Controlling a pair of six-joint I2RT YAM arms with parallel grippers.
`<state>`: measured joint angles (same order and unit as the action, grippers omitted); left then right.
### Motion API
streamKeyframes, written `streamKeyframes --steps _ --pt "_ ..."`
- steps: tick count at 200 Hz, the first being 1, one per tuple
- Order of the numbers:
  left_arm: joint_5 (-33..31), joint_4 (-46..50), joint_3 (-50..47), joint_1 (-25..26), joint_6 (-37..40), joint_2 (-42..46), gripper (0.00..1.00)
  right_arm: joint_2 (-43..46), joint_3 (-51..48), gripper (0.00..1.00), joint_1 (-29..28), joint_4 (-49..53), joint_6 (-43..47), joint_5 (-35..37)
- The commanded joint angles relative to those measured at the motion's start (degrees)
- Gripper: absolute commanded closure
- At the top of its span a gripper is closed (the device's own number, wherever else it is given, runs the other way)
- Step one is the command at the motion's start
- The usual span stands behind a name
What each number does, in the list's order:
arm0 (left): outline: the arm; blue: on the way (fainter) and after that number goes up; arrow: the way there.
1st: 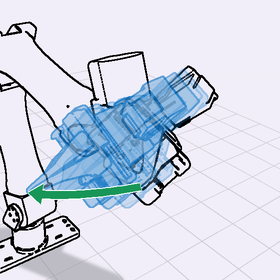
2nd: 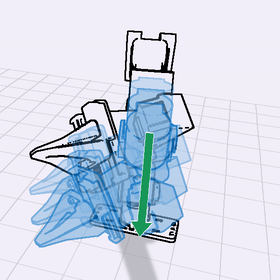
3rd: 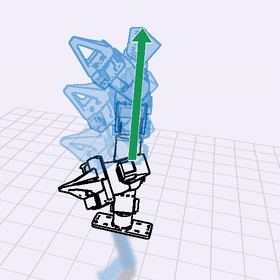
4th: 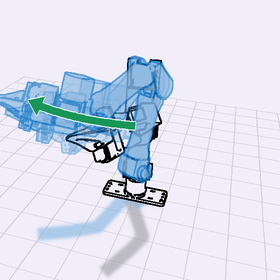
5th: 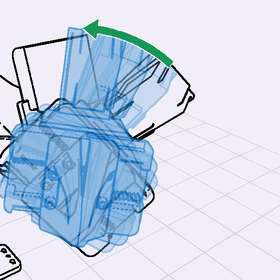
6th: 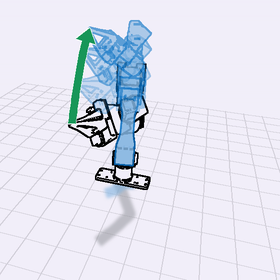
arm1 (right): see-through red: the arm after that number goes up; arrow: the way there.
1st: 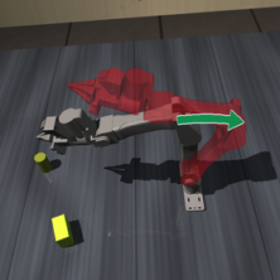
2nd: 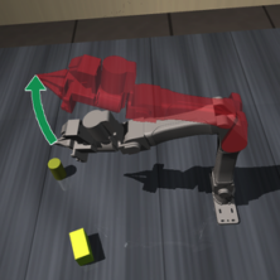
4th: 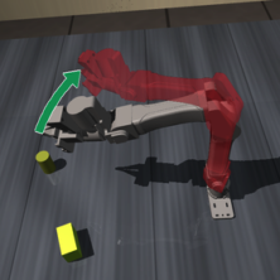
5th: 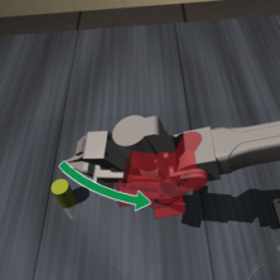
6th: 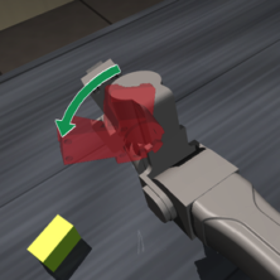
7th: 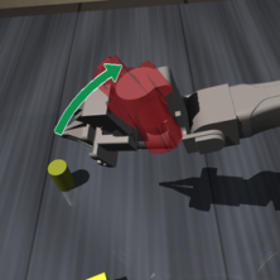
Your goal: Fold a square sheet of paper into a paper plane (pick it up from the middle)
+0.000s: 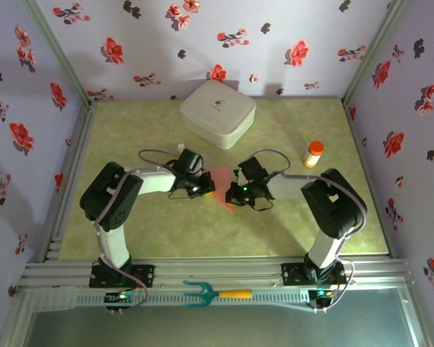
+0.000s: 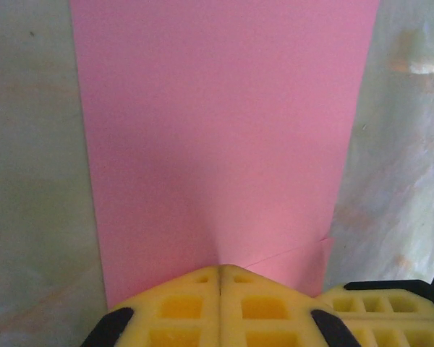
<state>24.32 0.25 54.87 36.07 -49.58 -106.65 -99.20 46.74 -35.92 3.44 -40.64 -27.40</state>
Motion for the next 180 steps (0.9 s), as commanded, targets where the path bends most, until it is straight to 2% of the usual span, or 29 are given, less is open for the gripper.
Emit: streamKeyframes --steps 1,24,50,105,142,180 --pt "-0.74 0.24 -2.34 -0.75 -0.4 -1.34 1.0 3.11 -0.33 0.97 0.26 1.49 1.35 0.6" --pt "-0.74 0.54 -2.74 -0.83 -0.03 -1.33 1.0 4.91 0.26 0.96 0.24 0.14 2.69 -1.96" --pt "-0.41 0.69 -2.32 -0.83 0.14 -1.71 1.0 0.72 3.52 0.95 -0.46 -0.97 3.4 -7.96" --pt "-0.41 0.27 -2.4 -0.83 -0.14 -1.74 1.0 -6.84 8.88 0.95 -2.57 2.09 5.2 -5.2" --pt "-0.41 0.62 -1.92 -0.91 0.25 -2.03 1.0 -7.29 6.6 0.95 -2.01 4.74 6.7 -2.51" --pt "-0.46 0.66 -2.14 -1.18 0.41 -2.16 1.0 -3.69 0.24 0.92 -0.46 0.87 5.67 -6.69"
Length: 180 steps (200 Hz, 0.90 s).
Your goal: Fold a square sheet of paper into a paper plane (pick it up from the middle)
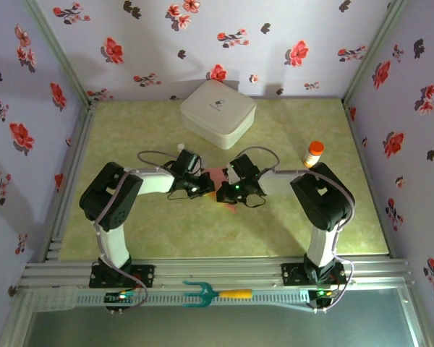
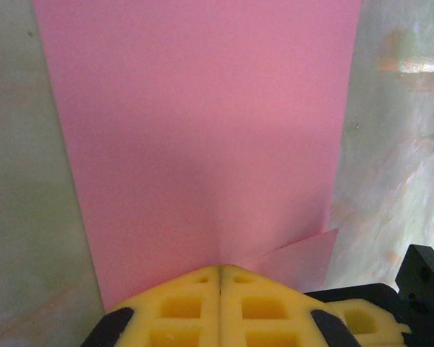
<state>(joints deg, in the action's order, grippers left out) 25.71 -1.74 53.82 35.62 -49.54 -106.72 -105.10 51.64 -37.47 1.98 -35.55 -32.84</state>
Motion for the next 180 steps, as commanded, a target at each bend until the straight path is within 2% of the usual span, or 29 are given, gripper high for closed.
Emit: streamKeyframes --steps 1,54,128,171,180 --pt "-1.88 2.63 -1.09 -0.72 0.34 -2.09 1.0 2.28 -4.86 0.92 1.09 2.2 0.57 -1.39" --pt "-1.72 2.18 -1.57 -0.99 0.14 -2.21 1.0 6.84 -11.04 0.89 2.58 0.23 -0.13 -3.7" --pt "-1.55 2.35 -1.58 -0.99 0.2 -2.17 1.0 13.64 -17.95 0.86 5.68 -3.98 -3.43 -3.24" --pt "-0.39 1.24 -1.57 -0.77 0.25 -1.92 1.0 23.45 -18.21 0.84 8.87 1.62 -2.25 5.34" --pt "-0.17 0.98 -1.36 -0.56 0.32 -1.82 1.0 24.47 -17.79 0.8 9.25 2.31 -2.08 7.25"
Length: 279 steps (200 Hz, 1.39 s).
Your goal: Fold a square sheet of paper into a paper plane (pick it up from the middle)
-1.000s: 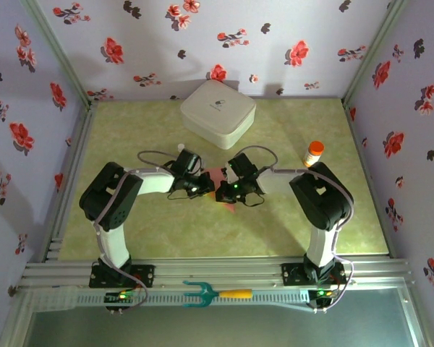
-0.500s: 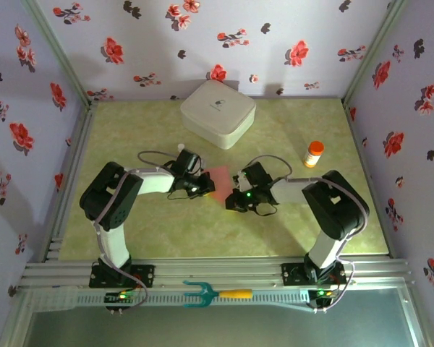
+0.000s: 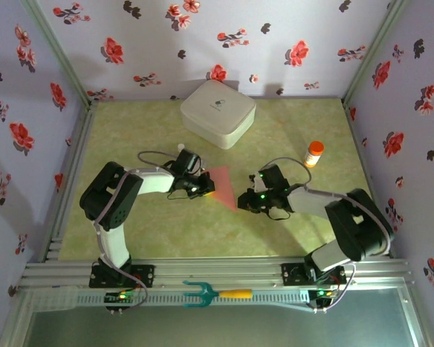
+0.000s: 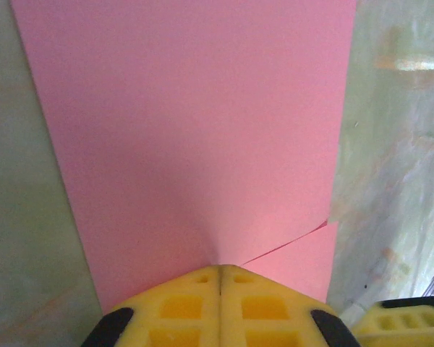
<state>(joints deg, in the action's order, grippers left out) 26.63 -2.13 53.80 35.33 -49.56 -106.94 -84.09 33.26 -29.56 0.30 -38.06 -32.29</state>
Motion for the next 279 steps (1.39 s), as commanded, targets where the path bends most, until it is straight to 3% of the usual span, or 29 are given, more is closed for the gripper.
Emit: streamKeyframes --steps 1,59,102,132,149,172,279 --pt "-1.07 1.36 -1.34 -0.23 0.3 -1.6 1.0 3.57 0.63 0.79 1.34 4.04 0.4 6.88" --pt "-2.83 0.68 0.38 4.02 -2.54 0.39 1.0 -2.59 5.88 0.69 1.33 2.42 -0.58 5.8" --pt "-8.39 4.46 0.34 3.35 -1.06 7.1 0.82 -8.18 9.23 0.66 0.93 1.38 -1.09 3.56" --pt "-9.53 5.56 -0.25 2.14 0.15 10.04 0.77 -9.3 9.7 0.65 0.73 0.99 -0.9 3.39" --pt "-9.5 5.99 -0.76 1.26 0.73 10.76 0.74 -10.02 9.9 0.73 0.73 0.63 -1.02 3.05" --pt "-9.17 6.09 -1.47 0.28 1.04 11.33 0.73 -10.05 9.99 0.73 0.65 0.5 -1.16 3.12" --pt "-4.75 3.94 -2.13 -2.18 0.35 10.08 0.59 -7.25 9.38 0.92 0.73 1.56 0.83 3.41"
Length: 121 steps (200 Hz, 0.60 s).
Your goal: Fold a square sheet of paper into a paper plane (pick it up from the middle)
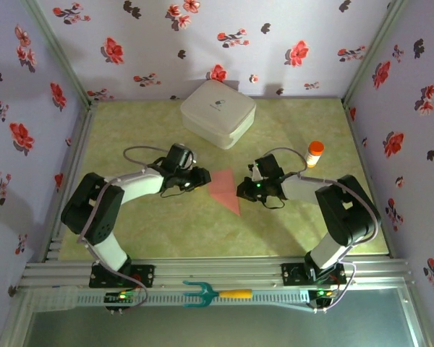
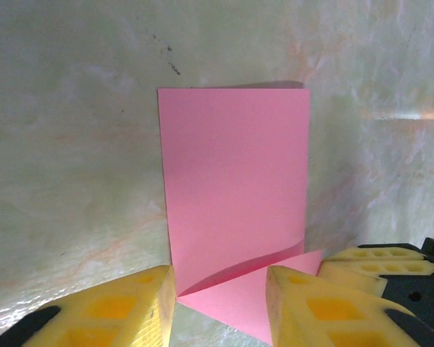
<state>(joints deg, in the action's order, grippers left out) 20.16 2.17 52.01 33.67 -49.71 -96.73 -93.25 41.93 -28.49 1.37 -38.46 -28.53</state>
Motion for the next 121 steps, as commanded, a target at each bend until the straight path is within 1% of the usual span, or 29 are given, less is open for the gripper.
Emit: streamKeyframes --steps 1,12,36,78,121 --pt "1.72 -0.39 -0.38 -0.53 0.41 -0.13 0.59 1.88 0.7 0.92 -0.29 0.53 1.25 -0.37" --pt "2.09 -0.97 -0.51 -0.6 0.1 -0.26 0.56 2.3 0.49 0.93 -0.16 0.51 1.35 -0.48" --pt "2.79 -1.75 -0.33 -0.89 -0.36 -0.99 0.53 3.42 -0.62 0.94 0.09 -1.06 0.75 -1.09" --pt "3.91 -2.53 0.53 -0.97 -1.24 -2.28 0.45 4.65 -2.57 0.95 0.79 -4.36 -0.43 -2.72" --pt "4.29 -3.27 0.75 -0.98 -1.66 -3.72 0.43 5.72 -4.49 0.96 1.66 -7.64 -1.87 -3.94"
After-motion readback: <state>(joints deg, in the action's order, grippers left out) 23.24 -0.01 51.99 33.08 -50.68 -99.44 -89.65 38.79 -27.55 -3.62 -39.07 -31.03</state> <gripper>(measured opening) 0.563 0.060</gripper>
